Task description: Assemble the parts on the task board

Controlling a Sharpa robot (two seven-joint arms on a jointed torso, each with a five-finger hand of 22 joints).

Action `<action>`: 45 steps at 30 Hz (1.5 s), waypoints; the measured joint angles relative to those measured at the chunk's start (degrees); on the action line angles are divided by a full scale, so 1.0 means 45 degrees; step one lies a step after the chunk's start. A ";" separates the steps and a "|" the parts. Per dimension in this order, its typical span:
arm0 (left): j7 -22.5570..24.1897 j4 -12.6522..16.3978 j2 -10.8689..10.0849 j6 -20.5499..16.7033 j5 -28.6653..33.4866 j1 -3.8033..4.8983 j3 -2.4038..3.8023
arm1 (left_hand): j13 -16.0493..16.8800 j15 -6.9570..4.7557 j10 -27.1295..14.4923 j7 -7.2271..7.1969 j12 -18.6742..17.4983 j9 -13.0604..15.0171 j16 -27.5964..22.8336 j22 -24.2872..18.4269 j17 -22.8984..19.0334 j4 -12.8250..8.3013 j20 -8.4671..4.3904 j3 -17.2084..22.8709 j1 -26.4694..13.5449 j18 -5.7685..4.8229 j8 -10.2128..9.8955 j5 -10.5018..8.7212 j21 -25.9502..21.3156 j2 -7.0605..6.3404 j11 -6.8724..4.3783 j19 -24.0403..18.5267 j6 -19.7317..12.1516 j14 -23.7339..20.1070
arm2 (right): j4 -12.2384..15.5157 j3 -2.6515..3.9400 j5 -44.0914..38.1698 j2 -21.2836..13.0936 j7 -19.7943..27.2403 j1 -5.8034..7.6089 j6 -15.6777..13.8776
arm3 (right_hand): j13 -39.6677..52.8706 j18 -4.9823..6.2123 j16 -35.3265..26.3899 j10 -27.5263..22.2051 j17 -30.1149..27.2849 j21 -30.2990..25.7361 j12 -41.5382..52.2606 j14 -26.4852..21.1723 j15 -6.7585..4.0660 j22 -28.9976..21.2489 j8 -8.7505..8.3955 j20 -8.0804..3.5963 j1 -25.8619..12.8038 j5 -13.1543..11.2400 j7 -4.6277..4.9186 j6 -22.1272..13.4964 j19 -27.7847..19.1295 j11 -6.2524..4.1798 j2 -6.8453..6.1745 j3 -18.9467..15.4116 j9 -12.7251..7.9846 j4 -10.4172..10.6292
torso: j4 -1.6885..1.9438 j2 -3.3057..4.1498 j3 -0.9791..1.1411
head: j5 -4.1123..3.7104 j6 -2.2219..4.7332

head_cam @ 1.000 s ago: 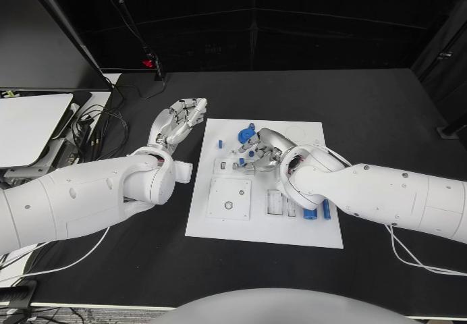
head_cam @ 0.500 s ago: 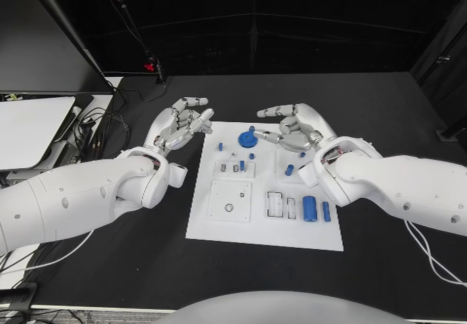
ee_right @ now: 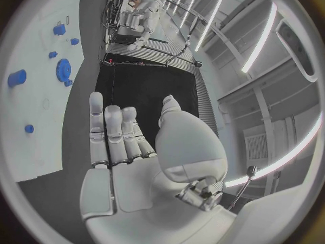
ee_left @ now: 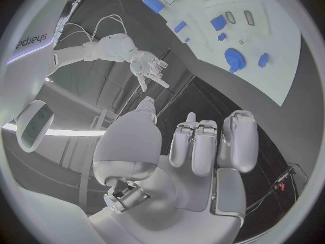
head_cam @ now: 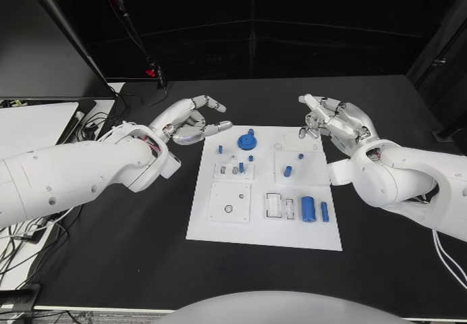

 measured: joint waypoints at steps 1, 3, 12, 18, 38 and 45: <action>-0.0341 -0.0016 0.0072 0.0222 -0.0273 0.0071 -0.0001 | 0.0000 0.0140 -0.0003 0.0017 0.0000 0.0003 0.0013 0.0100 0.0014 0.0000 0.0088 0.0000 -0.0048 -0.0214 -0.0045 0.0000 0.0466 -0.0047 0.0139 0.0607 0.0253 -0.0003 | 0.0000 0.0000 0.0275 -0.0054 0.0072 0.0001 0.0138 | -0.0521 -0.0001 -0.0784 -0.0609 -0.0915 -0.0302 -0.0411 -0.1088 0.0118 -0.0241 0.0440 0.0138 -0.0014 0.0000 0.0013 -0.0364 -0.0139 0.0084 0.0014 -0.0097 0.0113 0.0055 | -0.0012 -0.0017 0.0007 | -0.0006 -0.0001; -0.1003 -0.0083 0.0253 0.0704 -0.0747 0.0187 -0.0001 | 0.0001 0.0335 -0.0009 0.0051 0.0000 0.0003 0.0014 0.0149 0.0015 0.0000 0.0282 0.0000 -0.0058 -0.0324 -0.0195 -0.0001 0.0991 -0.0058 0.0363 0.0889 0.0700 -0.0020 | -0.0016 -0.0001 0.0728 -0.0132 0.0187 0.0002 0.0380 | -0.1167 -0.0001 -0.1360 -0.0997 -0.1890 -0.0759 -0.0681 -0.1785 0.0254 -0.0645 0.1241 0.0285 -0.0014 0.0000 -0.0001 -0.0971 -0.0286 0.0257 0.0014 -0.0271 0.0314 0.0055 | -0.0043 -0.0052 0.0018 | -0.0024 -0.0010; -0.3977 -0.0729 0.1246 0.3394 -0.2376 0.0362 -0.0012 | 0.0000 0.0466 -0.0003 0.0179 -0.0001 0.0136 0.0014 0.0150 0.0015 0.0010 0.0595 -0.0152 -0.0593 -0.0518 -0.0374 -0.0003 0.1174 0.0476 0.0406 0.0928 0.2243 -0.0024 | -0.0145 -0.0014 0.1826 -0.0220 0.0407 -0.0004 0.1214 | -0.2214 -0.0003 -0.1349 -0.1337 -0.3432 -0.1320 -0.0408 -0.2208 0.0506 -0.1261 0.3249 0.0445 -0.0077 0.0205 -0.0139 -0.2143 -0.0446 0.0467 0.0318 -0.0616 0.0716 0.0089 | -0.0078 -0.0072 0.0024 | -0.0140 0.0109; -0.5385 -0.1015 0.1837 0.4404 -0.2850 0.0384 -0.0013 | -0.0001 0.0183 -0.0012 0.0178 -0.0001 0.0748 0.0013 0.0150 0.0014 -0.0010 0.0509 -0.0451 -0.0913 -0.0518 0.0563 -0.0003 0.1174 0.0797 0.0069 0.0955 0.3742 -0.0026 | -0.0213 -0.0020 0.2065 -0.0241 0.0501 -0.0013 0.1602 | -0.2584 -0.0005 -0.1094 -0.1720 -0.3943 -0.1384 -0.0305 -0.2381 0.0587 -0.1336 0.3936 0.0533 -0.0352 0.0204 -0.0145 -0.2558 -0.0533 0.0577 0.0377 -0.0764 0.0737 0.0121 | -0.0065 -0.0060 0.0015 | -0.0222 0.0138; -0.7873 -0.1677 0.2892 0.5689 -0.3833 0.0379 -0.0011 | -0.0005 -0.0610 -0.0030 -0.0726 -0.0001 0.3485 0.0013 0.0147 0.0011 -0.0006 -0.0320 -0.0836 -0.1453 -0.0519 0.2352 0.0079 0.1173 0.2223 -0.0770 0.0936 0.4870 -0.0043 | -0.0492 -0.0048 0.2274 -0.0208 0.0571 -0.0070 0.2080 | -0.3152 -0.0007 -0.0810 -0.1923 -0.4447 -0.1383 -0.0256 -0.2517 0.0633 -0.1403 0.4555 0.0625 -0.0487 0.0204 -0.0200 -0.2915 -0.0528 0.0691 0.0488 -0.0792 0.0729 0.0092 | -0.0026 -0.0052 0.0010 | -0.0292 0.0040; -0.7941 -0.2264 0.3427 0.6294 -0.3832 0.0374 -0.0009 | -0.0006 -0.0724 -0.0005 -0.0857 -0.0001 0.3688 0.0013 0.0147 0.0011 -0.0007 -0.0433 -0.0836 -0.1111 -0.0519 0.1777 0.0389 0.1173 0.2608 -0.0924 0.0951 0.5275 0.0019 | -0.0611 -0.0061 0.2286 -0.0152 0.0449 -0.0086 0.2119 | -0.3328 -0.0007 -0.0734 -0.1923 -0.4608 -0.1385 -0.0203 -0.2658 0.0680 -0.1443 0.4711 0.0670 -0.0561 0.0204 -0.0202 -0.3104 -0.0573 0.0691 0.0562 -0.0827 0.0687 0.0128 | -0.0017 -0.0062 0.0024 | -0.0311 0.0021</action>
